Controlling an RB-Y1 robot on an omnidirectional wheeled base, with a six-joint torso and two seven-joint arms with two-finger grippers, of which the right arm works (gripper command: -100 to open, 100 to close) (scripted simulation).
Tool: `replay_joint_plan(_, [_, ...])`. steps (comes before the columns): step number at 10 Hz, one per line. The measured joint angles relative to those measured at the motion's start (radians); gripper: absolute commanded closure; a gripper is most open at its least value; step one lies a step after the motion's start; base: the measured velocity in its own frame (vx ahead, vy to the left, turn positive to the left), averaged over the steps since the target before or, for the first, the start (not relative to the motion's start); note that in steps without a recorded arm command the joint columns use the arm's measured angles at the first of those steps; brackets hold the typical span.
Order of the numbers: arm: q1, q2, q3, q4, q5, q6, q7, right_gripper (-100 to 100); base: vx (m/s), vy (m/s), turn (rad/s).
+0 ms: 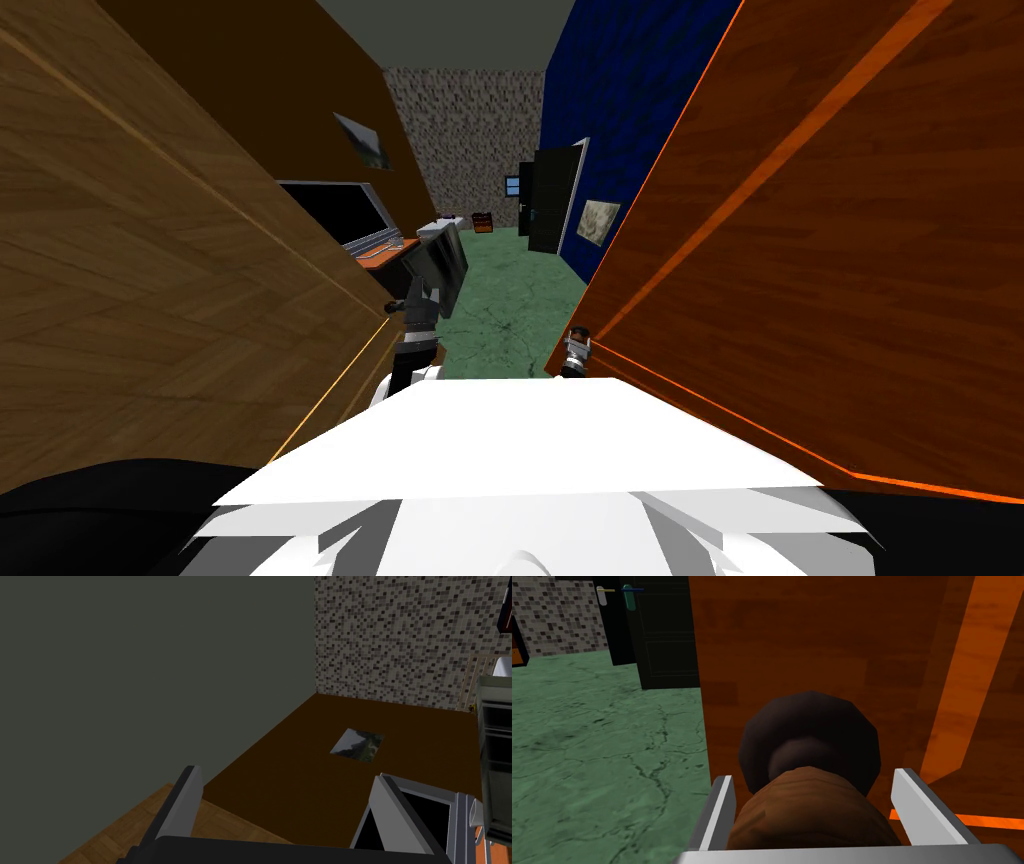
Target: Push the door open
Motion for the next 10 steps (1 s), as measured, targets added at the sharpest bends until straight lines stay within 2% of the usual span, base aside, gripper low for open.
replay_joint_plan(1, [0.022,0.004,-0.010,-0.033,-0.008,0.006,0.017,100,0.202,-0.056,-0.097])
replay_joint_plan(2, [0.025,0.003,-0.018,-0.033,-0.013,-0.001,0.020,100,0.163,-0.024,-0.041])
replay_joint_plan(5, [-0.003,-0.001,-0.049,-0.001,-0.031,-0.019,0.013,100,0.150,-0.006,-0.054])
replay_joint_plan(6, [-0.003,0.000,-0.058,0.008,-0.037,-0.027,0.009,100,0.126,-0.009,-0.046])
replay_joint_plan(8, [0.011,0.004,-0.073,-0.020,-0.048,-0.021,0.023,100,0.133,-0.020,-0.068])
replay_joint_plan(9, [0.007,0.008,-0.083,-0.014,-0.055,-0.023,0.023,100,0.156,-0.030,-0.025])
replay_joint_plan(10, [0.017,0.010,-0.092,-0.029,-0.062,-0.019,0.028,100,0.156,-0.040,-0.064])
